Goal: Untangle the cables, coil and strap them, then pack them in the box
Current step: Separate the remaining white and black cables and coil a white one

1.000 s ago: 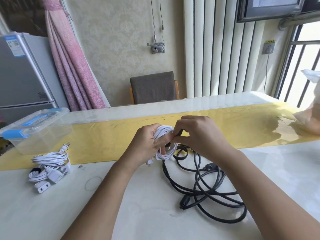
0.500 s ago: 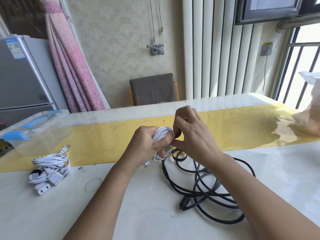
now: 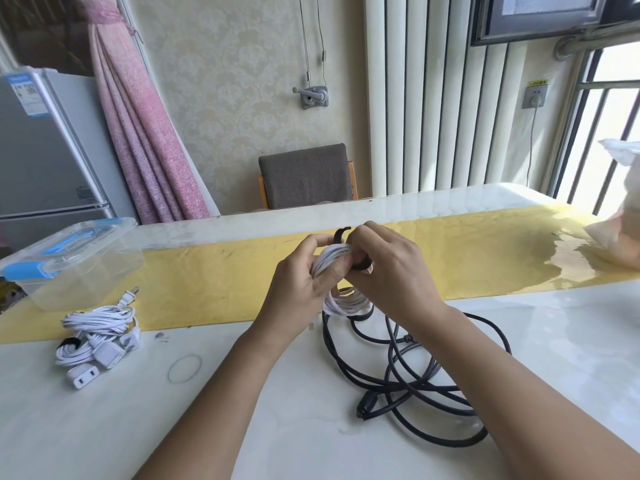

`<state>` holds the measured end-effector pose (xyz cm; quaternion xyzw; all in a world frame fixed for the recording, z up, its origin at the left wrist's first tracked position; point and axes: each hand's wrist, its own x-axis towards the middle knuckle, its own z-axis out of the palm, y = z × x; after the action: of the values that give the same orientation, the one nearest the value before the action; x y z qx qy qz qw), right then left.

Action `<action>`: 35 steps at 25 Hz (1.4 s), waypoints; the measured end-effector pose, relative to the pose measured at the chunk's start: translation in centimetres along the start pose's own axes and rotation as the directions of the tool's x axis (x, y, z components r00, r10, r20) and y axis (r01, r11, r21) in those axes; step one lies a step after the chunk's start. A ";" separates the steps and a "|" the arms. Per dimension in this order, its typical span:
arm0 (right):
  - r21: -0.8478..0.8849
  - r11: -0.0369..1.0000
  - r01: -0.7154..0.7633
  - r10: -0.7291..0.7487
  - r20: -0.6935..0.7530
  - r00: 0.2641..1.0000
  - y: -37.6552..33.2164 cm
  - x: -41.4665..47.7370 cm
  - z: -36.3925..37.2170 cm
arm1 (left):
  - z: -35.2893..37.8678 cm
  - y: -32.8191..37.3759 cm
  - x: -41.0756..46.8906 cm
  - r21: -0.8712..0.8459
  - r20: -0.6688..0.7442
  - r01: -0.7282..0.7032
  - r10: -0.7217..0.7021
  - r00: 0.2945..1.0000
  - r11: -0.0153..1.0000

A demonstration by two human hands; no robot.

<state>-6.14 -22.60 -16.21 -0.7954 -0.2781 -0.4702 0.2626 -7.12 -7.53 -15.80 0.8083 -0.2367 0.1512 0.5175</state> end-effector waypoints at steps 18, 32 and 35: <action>0.172 0.980 -0.102 0.090 0.075 0.993 0.3 0.1 -0.6 | -0.4 -0.6 0.3 0.031 -0.054 -0.185 0.187 0.981 0.982; 0.044 0.994 0.098 -0.106 0.234 0.966 0.9 0.9 -2.3 | -1.0 -1.0 0.7 0.149 -0.014 -0.131 0.135 0.991 0.980; 0.084 0.996 0.026 -0.045 0.231 0.972 0.8 1.2 -3.1 | -1.2 -0.3 0.4 0.164 0.003 -0.105 0.106 0.994 0.981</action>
<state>-6.96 -25.10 -13.94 -0.8287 -0.3396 -0.3671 0.2515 -6.57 -6.44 -15.35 0.8339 -0.2645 0.1998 0.4413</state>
